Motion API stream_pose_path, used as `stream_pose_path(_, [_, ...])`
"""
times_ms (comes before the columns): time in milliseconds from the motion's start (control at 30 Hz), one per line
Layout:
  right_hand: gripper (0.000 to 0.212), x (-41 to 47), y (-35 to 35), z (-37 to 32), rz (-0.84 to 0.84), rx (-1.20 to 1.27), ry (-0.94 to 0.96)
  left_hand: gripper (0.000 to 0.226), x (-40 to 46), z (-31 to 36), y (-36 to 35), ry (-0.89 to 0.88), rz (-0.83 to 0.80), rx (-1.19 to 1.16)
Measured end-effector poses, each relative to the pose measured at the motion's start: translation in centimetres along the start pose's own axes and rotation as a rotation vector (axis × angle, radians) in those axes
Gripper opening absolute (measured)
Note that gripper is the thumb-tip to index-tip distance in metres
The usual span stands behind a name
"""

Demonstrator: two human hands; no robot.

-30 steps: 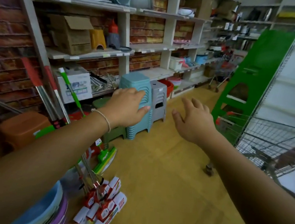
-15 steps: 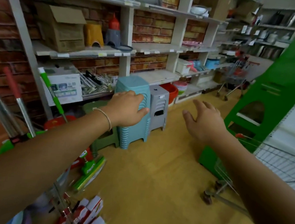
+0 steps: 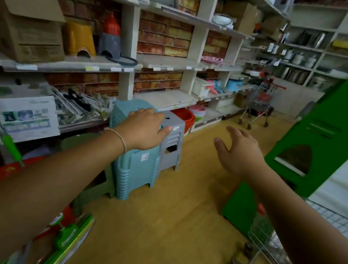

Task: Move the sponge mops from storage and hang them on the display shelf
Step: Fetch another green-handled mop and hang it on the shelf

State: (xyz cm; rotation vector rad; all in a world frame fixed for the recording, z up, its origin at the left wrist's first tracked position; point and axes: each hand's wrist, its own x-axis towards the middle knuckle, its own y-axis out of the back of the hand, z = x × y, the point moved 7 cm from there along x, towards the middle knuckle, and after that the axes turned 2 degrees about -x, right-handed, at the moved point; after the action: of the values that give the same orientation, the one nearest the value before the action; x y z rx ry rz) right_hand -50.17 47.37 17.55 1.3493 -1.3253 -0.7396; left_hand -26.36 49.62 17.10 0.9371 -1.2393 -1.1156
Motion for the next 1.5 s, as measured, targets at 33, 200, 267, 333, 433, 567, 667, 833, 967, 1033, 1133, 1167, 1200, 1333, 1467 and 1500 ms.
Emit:
stream_pose_path(33, [0.065,1.9,-0.3,-0.5,0.005,-0.001,-0.002,0.059,1.8,-0.9,0.0,-0.003,0.000,-0.002])
stream_pose_path(200, [0.065,10.6,-2.0,-3.9,0.038,0.009,0.013,0.059,8.6,-6.1,-0.4,-0.014,-0.002,0.062])
stream_pose_path(267, [0.064,13.5,-3.3,-5.7,0.046,0.027,0.034,0.058,10.1,-8.5,-1.0,0.002,-0.012,0.085])
stream_pose_path(333, [0.062,15.9,-5.0,-7.6,0.045,0.045,0.074,0.058,10.8,-11.0,-1.8,0.030,-0.037,0.087])
stream_pose_path(433, [0.061,19.2,-7.6,-11.4,0.036,0.054,0.163,0.054,10.8,-15.4,-2.7,0.081,-0.070,0.077])
stream_pose_path(567, [0.058,23.1,-11.4,-17.6,0.015,0.121,0.313,0.049,9.3,-22.7,-2.8,0.211,-0.072,0.090])
stream_pose_path(667, [0.061,25.1,-14.5,-23.0,-0.057,0.173,0.402,0.053,7.6,-28.5,-2.5,0.345,-0.077,0.115])
stream_pose_path(833, [0.060,27.8,-19.5,-32.0,-0.173,0.256,0.586,0.057,4.2,-36.9,-1.9,0.586,-0.083,0.192])
stream_pose_path(967, [0.059,30.4,-22.4,-38.9,-0.251,0.306,0.733,0.055,2.4,-42.0,-1.1,0.770,-0.058,0.225])
stream_pose_path(1033, [0.055,31.9,-23.4,-42.1,-0.254,0.339,0.832,0.052,2.0,-44.0,-0.6,0.853,-0.048,0.249])
stream_pose_path(1133, [0.057,33.9,-25.1,-45.8,-0.307,0.338,0.916,0.049,1.5,-46.0,-0.4,0.973,-0.049,0.226])
stream_pose_path(1167, [0.059,34.5,-25.7,-46.9,-0.321,0.340,0.939,0.048,1.4,-46.6,-0.3,1.009,-0.035,0.218])
stream_pose_path(1200, [0.059,34.9,-26.1,-47.9,-0.327,0.353,0.966,0.047,1.3,-47.1,-0.4,1.045,-0.020,0.211])
stream_pose_path(1333, [0.057,35.6,-28.4,-51.3,-0.388,0.420,1.073,0.051,0.5,-48.1,-1.4,1.171,-0.011,0.187])
stream_pose_path(1467, [0.056,34.8,-30.9,-53.5,-0.441,0.401,1.151,0.047,0.0,-48.6,-2.4,1.230,-0.018,0.212])
stream_pose_path(1500, [0.055,34.5,-31.3,-54.0,-0.445,0.400,1.177,0.047,-0.1,-49.0,-2.5,1.235,-0.022,0.225])
